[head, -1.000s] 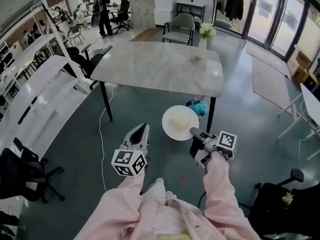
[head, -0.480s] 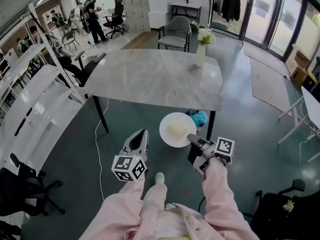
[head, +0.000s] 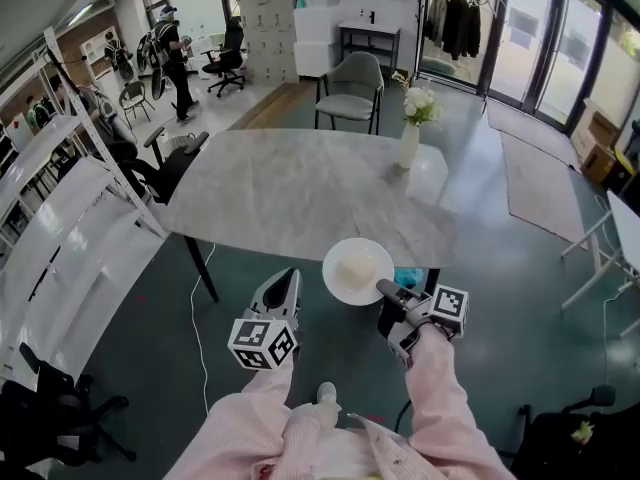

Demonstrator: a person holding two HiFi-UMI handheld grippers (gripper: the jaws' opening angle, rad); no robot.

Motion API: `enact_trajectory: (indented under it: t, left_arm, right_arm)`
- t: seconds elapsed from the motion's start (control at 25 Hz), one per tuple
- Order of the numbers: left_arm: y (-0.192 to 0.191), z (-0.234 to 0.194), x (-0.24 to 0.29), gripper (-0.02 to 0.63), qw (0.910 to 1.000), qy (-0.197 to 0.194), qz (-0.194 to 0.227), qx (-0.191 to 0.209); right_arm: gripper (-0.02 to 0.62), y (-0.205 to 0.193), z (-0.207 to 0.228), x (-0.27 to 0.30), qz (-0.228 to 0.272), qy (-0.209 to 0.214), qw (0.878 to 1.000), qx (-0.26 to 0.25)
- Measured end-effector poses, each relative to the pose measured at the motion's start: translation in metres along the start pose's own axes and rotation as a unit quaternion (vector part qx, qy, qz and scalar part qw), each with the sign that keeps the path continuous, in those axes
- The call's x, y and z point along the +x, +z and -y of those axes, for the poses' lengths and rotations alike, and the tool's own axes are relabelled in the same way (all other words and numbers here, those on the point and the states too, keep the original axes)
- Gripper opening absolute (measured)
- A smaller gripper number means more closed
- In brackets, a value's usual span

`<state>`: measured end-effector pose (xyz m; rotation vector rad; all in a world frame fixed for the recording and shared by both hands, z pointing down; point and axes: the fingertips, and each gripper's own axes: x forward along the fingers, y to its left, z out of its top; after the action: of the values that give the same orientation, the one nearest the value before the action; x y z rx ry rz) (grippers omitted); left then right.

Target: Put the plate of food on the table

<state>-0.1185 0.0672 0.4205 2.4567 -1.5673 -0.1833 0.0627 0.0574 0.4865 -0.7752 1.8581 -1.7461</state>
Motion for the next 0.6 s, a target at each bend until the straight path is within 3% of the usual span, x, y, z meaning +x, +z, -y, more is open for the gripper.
enact_trajectory:
  t: [0.6]
  left_arm:
    - [0.003, -0.055, 0.095, -0.002, 0.9996, -0.021, -0.012, -0.017]
  right_arm:
    - [0.018, 0.068, 0.008, 0.077, 0.022, -0.001, 1.0, 0.001]
